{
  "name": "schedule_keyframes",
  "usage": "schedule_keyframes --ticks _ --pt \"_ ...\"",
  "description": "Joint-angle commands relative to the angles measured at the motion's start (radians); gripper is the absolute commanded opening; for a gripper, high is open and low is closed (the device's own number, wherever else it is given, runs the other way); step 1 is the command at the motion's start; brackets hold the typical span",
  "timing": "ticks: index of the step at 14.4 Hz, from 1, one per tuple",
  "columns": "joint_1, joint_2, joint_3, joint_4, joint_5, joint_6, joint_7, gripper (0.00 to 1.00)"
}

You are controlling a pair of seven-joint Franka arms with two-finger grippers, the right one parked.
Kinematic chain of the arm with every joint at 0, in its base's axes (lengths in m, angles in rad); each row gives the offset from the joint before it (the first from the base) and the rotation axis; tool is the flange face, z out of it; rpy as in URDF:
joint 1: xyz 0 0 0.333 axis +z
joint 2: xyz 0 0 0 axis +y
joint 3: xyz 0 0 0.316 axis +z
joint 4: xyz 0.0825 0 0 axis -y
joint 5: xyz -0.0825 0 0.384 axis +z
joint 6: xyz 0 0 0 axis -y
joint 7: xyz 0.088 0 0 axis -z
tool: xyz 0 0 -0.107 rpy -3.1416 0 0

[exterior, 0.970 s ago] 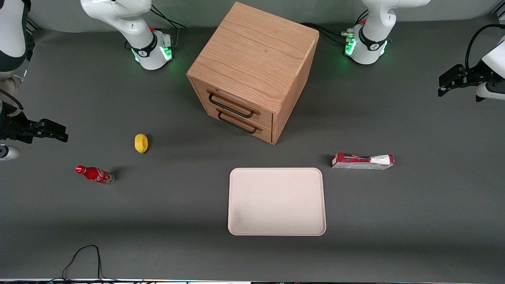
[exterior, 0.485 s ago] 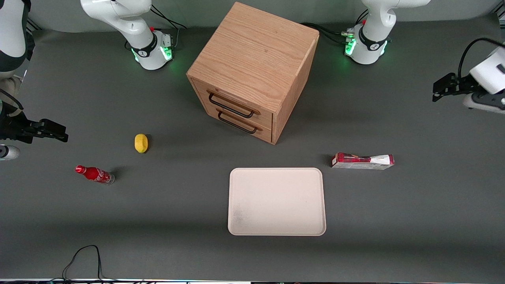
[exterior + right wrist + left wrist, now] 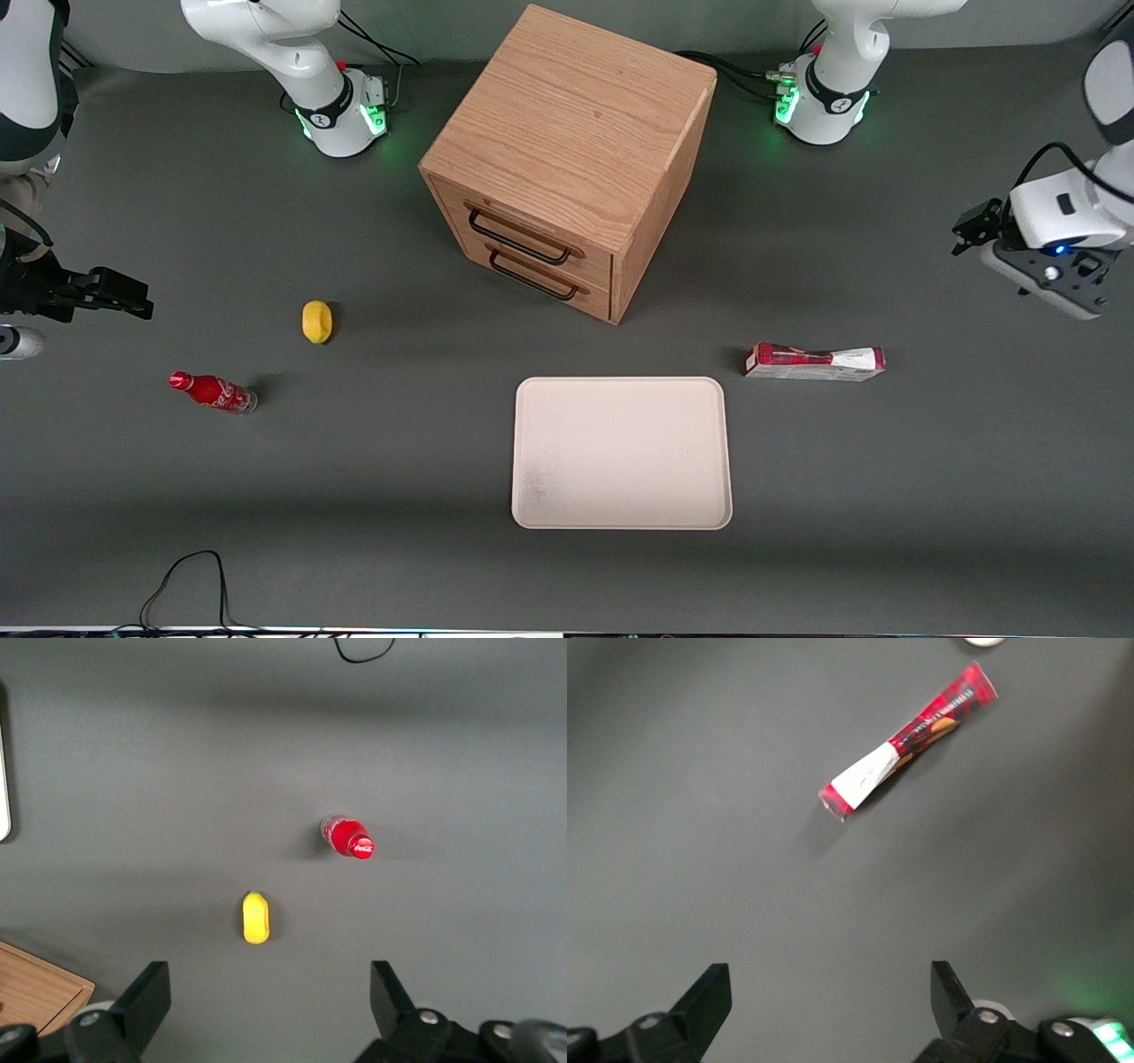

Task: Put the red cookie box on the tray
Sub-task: 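Move the left gripper toward the red plaid shortbread box, then lower the left gripper over the box and close on it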

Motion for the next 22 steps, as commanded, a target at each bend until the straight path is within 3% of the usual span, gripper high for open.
schedule_keyframes --ticks 1,3,9,16,19,21,22 --pt "-0.029 0.05 -0.016 -0.012 0.012 0.045 0.229 1.0" --pt "-0.032 0.087 -0.049 -0.013 0.012 0.107 0.358 1.0" --pt "-0.069 0.222 -0.082 -0.071 -0.002 0.334 0.527 1.0" --pt "-0.1 0.329 -0.083 -0.174 -0.011 0.531 0.538 0.99" --pt "-0.107 0.37 -0.083 -0.212 -0.065 0.64 0.538 0.99" --pt "-0.117 0.384 -0.083 -0.245 -0.077 0.71 0.536 0.93" --pt "-0.117 0.395 -0.083 -0.249 -0.082 0.73 0.538 0.81"
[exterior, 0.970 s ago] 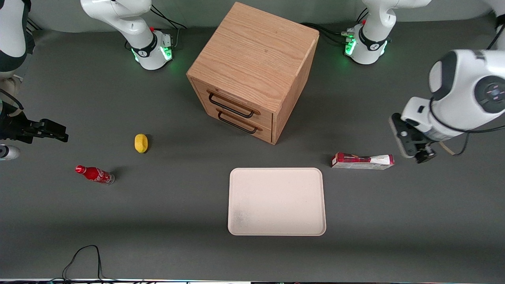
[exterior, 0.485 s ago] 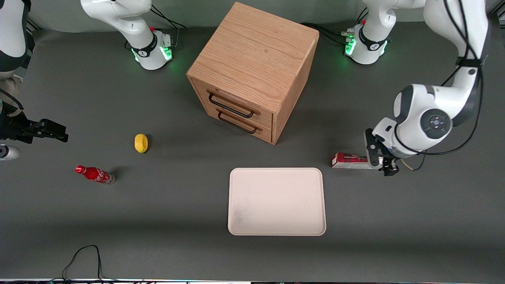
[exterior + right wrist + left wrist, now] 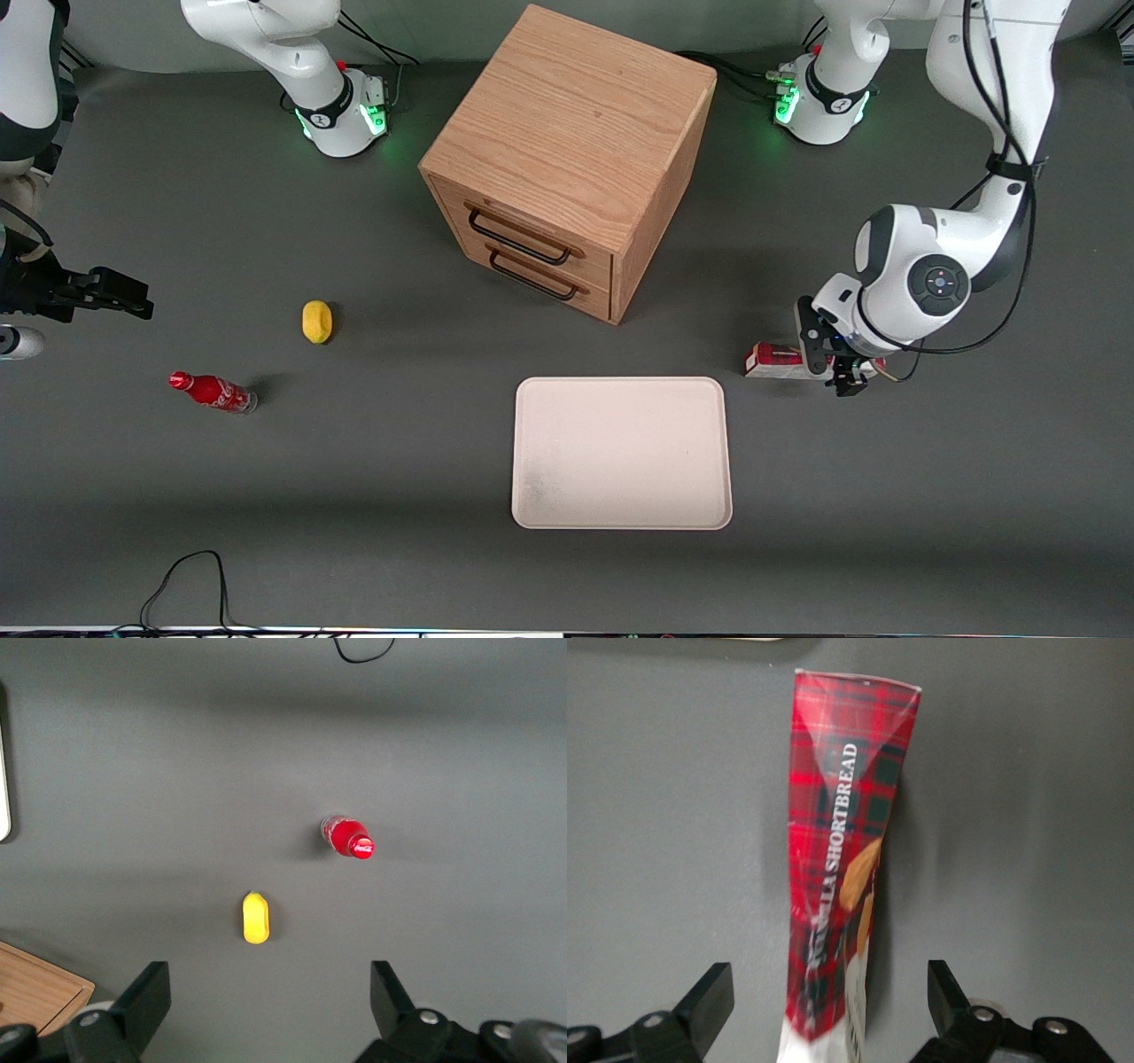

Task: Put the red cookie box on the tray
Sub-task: 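Lower the left gripper over the box and close on it, then lift the box and carry it over the white tray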

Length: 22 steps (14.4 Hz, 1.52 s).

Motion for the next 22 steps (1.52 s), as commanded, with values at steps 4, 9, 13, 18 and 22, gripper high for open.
schedule_keyframes --ticks 4,9,13,18,22 --pt "-0.019 0.007 -0.008 -0.028 -0.034 0.074 0.016 0.0" --pt "-0.016 -0.014 -0.008 -0.013 -0.031 0.059 0.025 0.0" --pt "-0.016 -0.056 -0.008 0.078 -0.037 -0.105 0.002 0.0" --pt "-0.019 -0.067 -0.003 0.373 -0.089 -0.429 -0.376 0.0" --pt "-0.031 0.014 0.0 0.703 -0.081 -0.732 -0.763 0.0"
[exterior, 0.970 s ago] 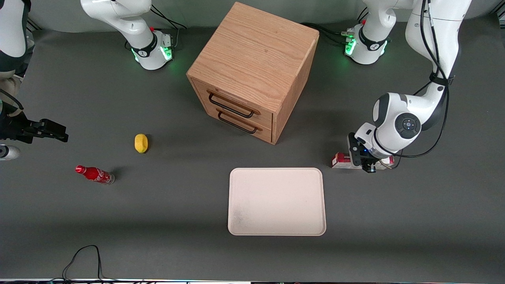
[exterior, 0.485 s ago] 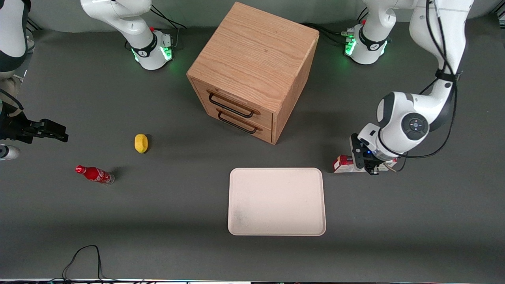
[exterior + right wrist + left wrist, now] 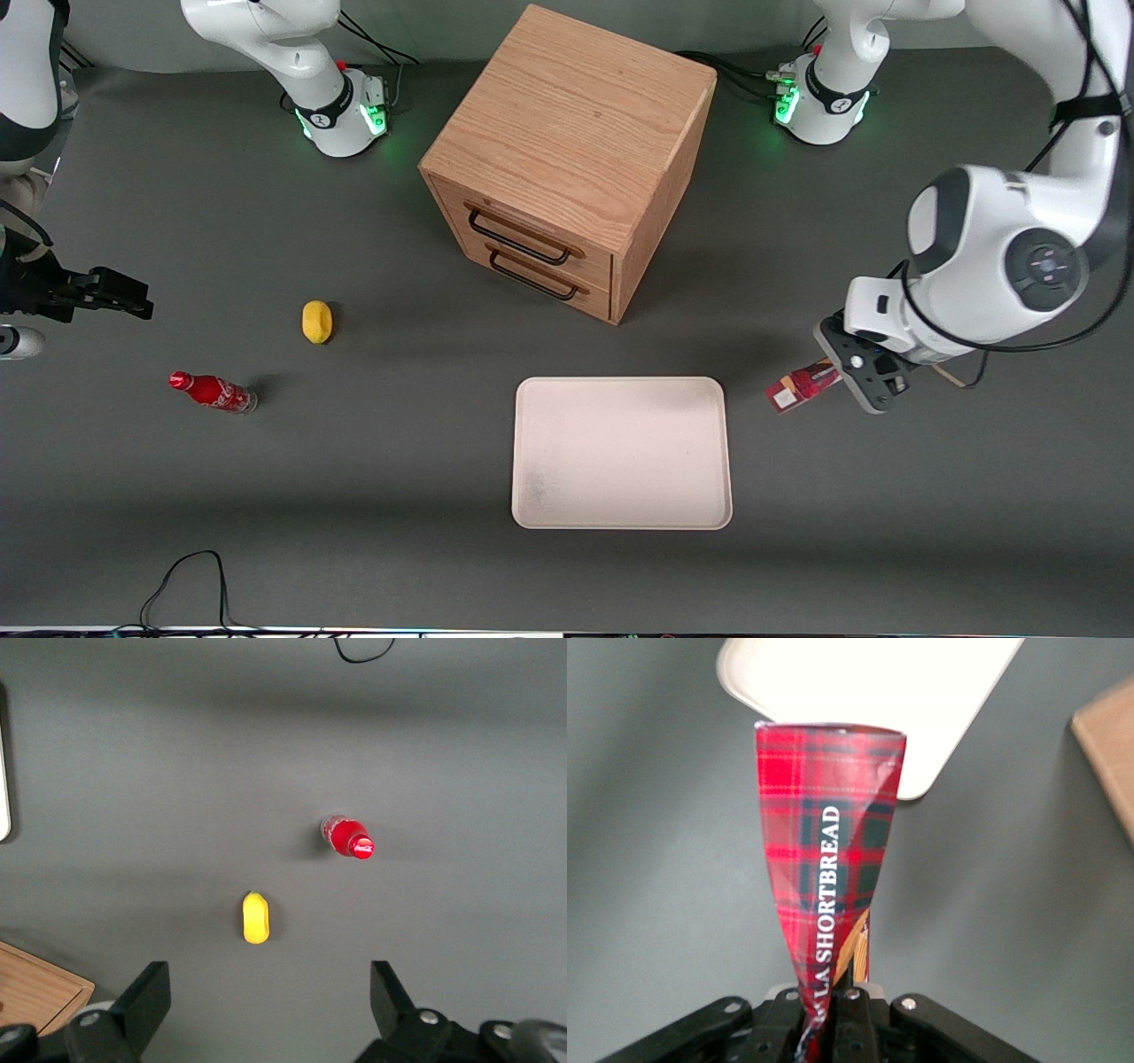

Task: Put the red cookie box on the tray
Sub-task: 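Lift the box and carry it over the white tray, then lower the held box onto the tray's edge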

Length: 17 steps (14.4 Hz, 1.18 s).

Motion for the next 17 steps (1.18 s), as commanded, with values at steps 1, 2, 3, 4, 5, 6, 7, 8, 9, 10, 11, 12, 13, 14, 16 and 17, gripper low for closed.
schedule_keyframes --ticks 1,2,3,4,5,6,7,8,9,10,11,12,13,14,16,17 --pt "-0.017 0.11 0.01 0.278 -0.008 -0.181 -0.26 0.0" --pt "-0.018 0.141 0.01 0.351 -0.009 -0.216 -0.347 0.0" --pt "-0.021 0.176 0.01 0.414 -0.012 -0.238 -0.442 0.0" --pt "-0.027 0.213 0.009 0.467 -0.015 -0.243 -0.547 0.0" --pt "-0.043 0.253 0.009 0.514 -0.017 -0.237 -0.648 0.0" --pt "-0.06 0.3 0.009 0.566 -0.017 -0.225 -0.743 0.0" --pt "-0.076 0.354 0.009 0.621 -0.019 -0.211 -0.818 0.0" --pt "-0.092 0.405 0.009 0.667 -0.019 -0.183 -0.868 0.0" --pt "-0.103 0.442 0.007 0.678 -0.02 -0.144 -0.908 0.0" --pt "-0.116 0.472 0.007 0.675 -0.02 -0.096 -0.964 0.0" --pt "-0.131 0.509 0.006 0.678 -0.022 -0.062 -1.02 0.0" --pt "-0.154 0.535 0.007 0.68 -0.023 -0.03 -1.067 0.0" --pt "-0.174 0.554 0.013 0.675 -0.02 -0.005 -1.098 0.0" --pt "-0.186 0.575 0.027 0.674 -0.02 0.013 -1.118 0.0" --pt "-0.203 0.612 0.033 0.666 -0.019 0.051 -1.169 0.0" --pt "-0.215 0.626 0.038 0.652 -0.013 0.073 -1.175 0.0"
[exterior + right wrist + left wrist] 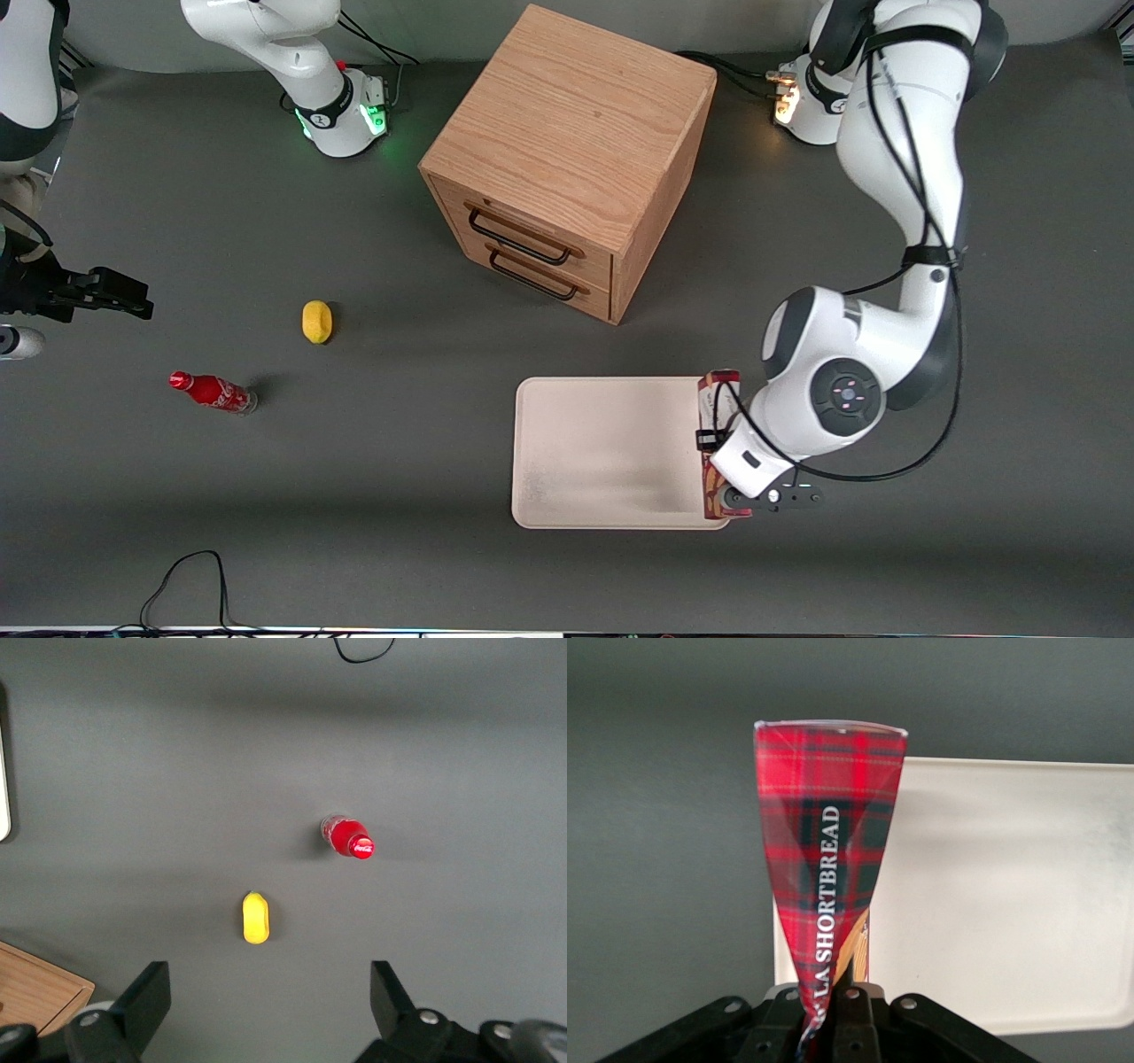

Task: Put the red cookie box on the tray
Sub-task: 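Lower the held box onto the tray's edge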

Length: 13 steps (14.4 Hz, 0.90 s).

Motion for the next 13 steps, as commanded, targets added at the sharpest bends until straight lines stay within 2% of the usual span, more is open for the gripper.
schedule_keyframes --ticks 1,6,8,11,12,13 --pt "-0.037 0.042 0.03 0.009 0.006 0.036 -0.047 0.0" --pt "-0.052 0.04 0.035 -0.086 0.029 0.059 -0.061 0.0" --pt "-0.06 0.038 0.036 -0.112 0.066 0.097 -0.064 0.0" --pt "-0.06 0.038 0.036 -0.149 0.066 0.174 -0.065 0.0" --pt "-0.059 0.038 0.036 -0.149 0.066 0.175 -0.064 0.06" --pt "-0.059 0.037 0.036 -0.149 0.069 0.182 -0.052 0.99"
